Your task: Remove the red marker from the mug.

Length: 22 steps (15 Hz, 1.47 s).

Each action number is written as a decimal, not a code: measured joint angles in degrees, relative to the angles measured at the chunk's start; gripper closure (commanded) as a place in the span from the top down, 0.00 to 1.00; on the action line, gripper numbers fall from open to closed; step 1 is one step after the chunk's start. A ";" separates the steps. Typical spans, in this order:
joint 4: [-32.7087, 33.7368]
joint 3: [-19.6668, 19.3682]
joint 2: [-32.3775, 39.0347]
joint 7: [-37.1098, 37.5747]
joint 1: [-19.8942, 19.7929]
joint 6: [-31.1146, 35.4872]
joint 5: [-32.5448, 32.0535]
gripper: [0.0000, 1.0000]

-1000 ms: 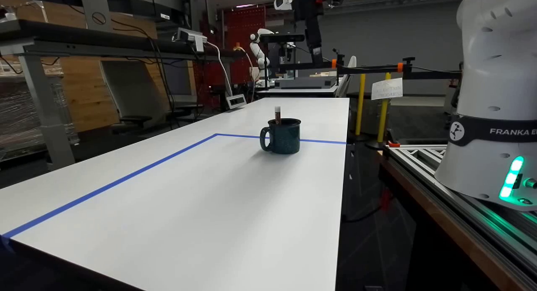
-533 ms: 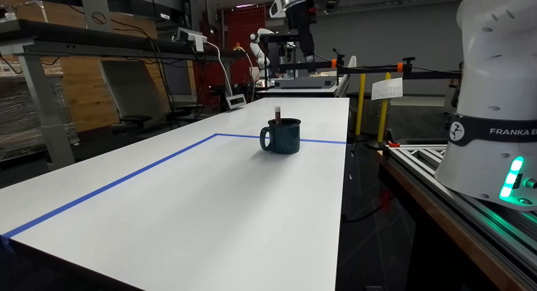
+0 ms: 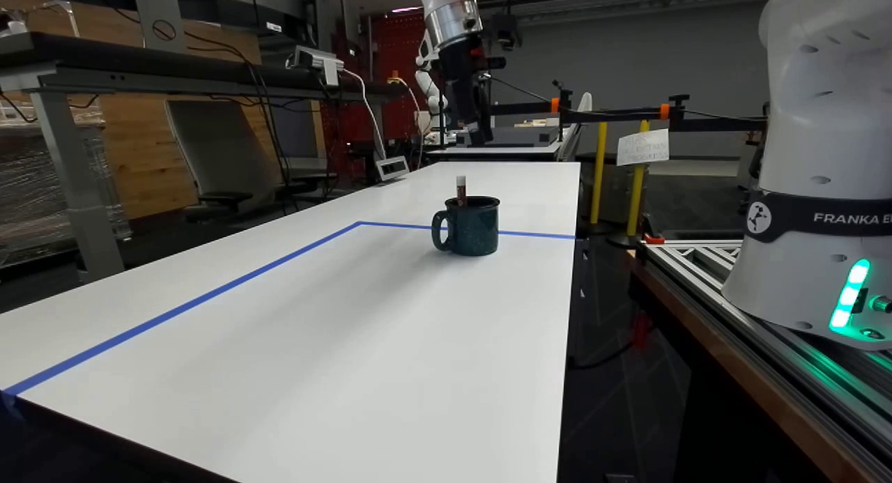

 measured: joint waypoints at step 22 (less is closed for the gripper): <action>4.79 0.69 12.68 12.42 -1.28 9.82 2.98 0.61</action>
